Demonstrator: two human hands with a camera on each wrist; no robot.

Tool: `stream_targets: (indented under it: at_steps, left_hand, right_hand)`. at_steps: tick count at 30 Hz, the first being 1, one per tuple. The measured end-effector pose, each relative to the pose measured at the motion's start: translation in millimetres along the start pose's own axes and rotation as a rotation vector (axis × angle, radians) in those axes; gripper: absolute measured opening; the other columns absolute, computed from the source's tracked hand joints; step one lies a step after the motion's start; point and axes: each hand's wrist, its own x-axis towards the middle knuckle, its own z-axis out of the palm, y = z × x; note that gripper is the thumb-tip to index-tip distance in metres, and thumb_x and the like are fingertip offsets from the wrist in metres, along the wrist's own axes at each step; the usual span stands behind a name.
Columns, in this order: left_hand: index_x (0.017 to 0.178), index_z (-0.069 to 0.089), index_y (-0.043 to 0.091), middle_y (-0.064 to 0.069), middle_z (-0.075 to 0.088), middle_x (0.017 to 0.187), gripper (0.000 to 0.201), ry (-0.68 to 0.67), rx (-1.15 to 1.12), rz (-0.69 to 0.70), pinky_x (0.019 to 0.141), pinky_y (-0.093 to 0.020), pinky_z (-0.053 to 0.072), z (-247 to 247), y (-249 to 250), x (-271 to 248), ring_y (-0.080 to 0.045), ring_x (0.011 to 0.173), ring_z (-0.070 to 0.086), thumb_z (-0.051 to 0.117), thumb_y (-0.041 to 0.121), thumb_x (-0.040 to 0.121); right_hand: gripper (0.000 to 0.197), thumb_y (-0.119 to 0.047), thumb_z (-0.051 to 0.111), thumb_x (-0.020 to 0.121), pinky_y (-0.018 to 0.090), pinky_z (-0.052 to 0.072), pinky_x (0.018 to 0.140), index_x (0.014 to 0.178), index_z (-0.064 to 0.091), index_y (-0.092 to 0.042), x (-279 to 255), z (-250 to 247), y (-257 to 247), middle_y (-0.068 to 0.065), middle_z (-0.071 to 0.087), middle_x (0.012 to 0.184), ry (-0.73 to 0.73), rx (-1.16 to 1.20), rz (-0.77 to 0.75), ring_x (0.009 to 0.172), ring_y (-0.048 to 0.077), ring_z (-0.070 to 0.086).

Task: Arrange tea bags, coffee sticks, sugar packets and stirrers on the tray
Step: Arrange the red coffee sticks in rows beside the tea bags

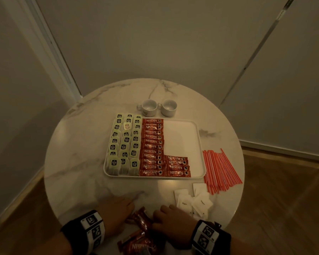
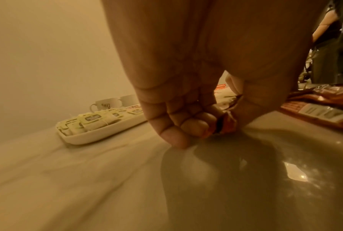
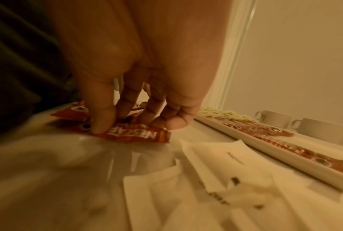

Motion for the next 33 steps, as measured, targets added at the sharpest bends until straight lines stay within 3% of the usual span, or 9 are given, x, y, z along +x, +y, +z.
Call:
stream_targets:
  at_steps: [9, 12, 14, 16, 18, 21, 24, 31, 33]
  left_hand:
    - [0.140, 0.032, 0.018, -0.003, 0.058, 0.125, 0.050, 0.159, -0.332, -0.315, 0.088, -0.029, 0.047, -29.5, -10.1, 9.5, -0.020, 0.107, 0.057, 0.043, 0.025, 0.092]
    - [0.120, 0.038, 0.027, 0.008, 0.058, 0.094, 0.038, 0.202, -0.444, -0.260, 0.070, -0.024, 0.044, -35.5, -8.0, -4.2, -0.012, 0.083, 0.057, 0.048, 0.041, 0.086]
    - [0.097, 0.039, 0.039, 0.015, 0.055, 0.084, 0.032, 0.161, -0.485, -0.163, 0.070, -0.020, 0.044, -35.4, 4.9, -17.1, -0.005, 0.081, 0.057, 0.054, 0.058, 0.075]
    - [0.103, 0.046, 0.041, 0.018, 0.060, 0.096, 0.047, 0.101, -0.488, -0.076, 0.076, -0.014, 0.042, -35.4, 21.3, -25.9, -0.001, 0.091, 0.058, 0.063, 0.066, 0.067]
    - [0.120, 0.048, 0.030, 0.011, 0.060, 0.116, 0.064, 0.056, -0.373, -0.063, 0.080, -0.014, 0.037, -30.4, 33.6, -26.3, -0.009, 0.104, 0.058, 0.067, 0.063, 0.069]
    - [0.138, 0.040, 0.025, -0.001, 0.056, 0.132, 0.064, -0.018, -0.265, -0.123, 0.096, -0.024, 0.039, -18.8, 46.1, -20.9, -0.021, 0.119, 0.054, 0.061, 0.050, 0.083]
    - [0.148, 0.025, 0.019, -0.009, 0.051, 0.138, 0.063, -0.033, -0.162, -0.112, 0.103, -0.035, 0.038, -15.9, 55.5, -16.6, -0.028, 0.123, 0.051, 0.048, 0.042, 0.095]
    - [0.135, 0.046, 0.011, -0.015, 0.052, 0.134, 0.054, -0.074, -0.127, -0.089, 0.108, -0.037, 0.036, -3.9, 45.9, -8.9, -0.033, 0.124, 0.049, 0.053, 0.042, 0.091]
    - [0.117, 0.059, 0.014, -0.012, 0.061, 0.117, 0.059, 0.000, -0.215, -0.069, 0.099, -0.034, 0.042, -11.7, 41.3, -11.8, -0.032, 0.112, 0.056, 0.038, 0.063, 0.091]
  right_hand:
    - [0.048, -0.010, 0.059, 0.088, 0.046, 0.036, 0.098, 0.133, 0.045, -0.017, 18.9, -20.0, 8.6, 0.011, 0.051, 0.129, 0.137, 0.182, 0.246, 0.111, 0.031, 0.052]
    - [0.037, -0.016, 0.056, 0.093, 0.038, 0.038, 0.101, 0.129, 0.049, -0.018, 17.5, -27.3, 13.8, 0.005, 0.053, 0.128, 0.186, 0.338, 0.326, 0.111, 0.025, 0.055]
    - [0.027, -0.022, 0.052, 0.097, 0.029, 0.042, 0.093, 0.123, 0.054, -0.018, 13.3, -32.9, 16.2, 0.002, 0.054, 0.121, 0.250, 0.492, 0.381, 0.106, 0.021, 0.056]
    - [0.021, -0.022, 0.050, 0.098, 0.023, 0.044, 0.086, 0.117, 0.056, -0.017, 9.4, -36.8, 18.0, 0.002, 0.052, 0.115, 0.288, 0.598, 0.410, 0.101, 0.018, 0.057]
    - [0.013, -0.020, 0.048, 0.098, 0.026, 0.049, 0.080, 0.111, 0.052, -0.017, 6.5, -39.4, 18.6, 0.004, 0.054, 0.112, 0.309, 0.681, 0.434, 0.092, 0.018, 0.060]
    - [0.006, -0.022, 0.041, 0.101, 0.021, 0.049, 0.058, 0.105, 0.045, -0.022, 6.4, -38.1, 17.1, 0.001, 0.063, 0.095, 0.316, 0.847, 0.477, 0.062, 0.009, 0.057]
    - [0.009, -0.024, 0.040, 0.102, 0.016, 0.044, 0.059, 0.108, 0.046, -0.024, 9.3, -32.1, 17.1, -0.008, 0.061, 0.074, 0.336, 0.921, 0.515, 0.054, -0.002, 0.053]
    - [0.012, -0.027, 0.043, 0.101, 0.017, 0.036, 0.047, 0.098, 0.053, -0.022, 11.4, -41.8, 13.8, -0.009, 0.051, 0.061, 0.413, 1.223, 0.572, 0.043, -0.001, 0.043]
    - [0.015, -0.022, 0.041, 0.102, 0.019, 0.031, 0.043, 0.093, 0.052, -0.017, 10.6, -47.4, 13.9, -0.010, 0.045, 0.053, 0.464, 1.434, 0.557, 0.040, 0.003, 0.038]
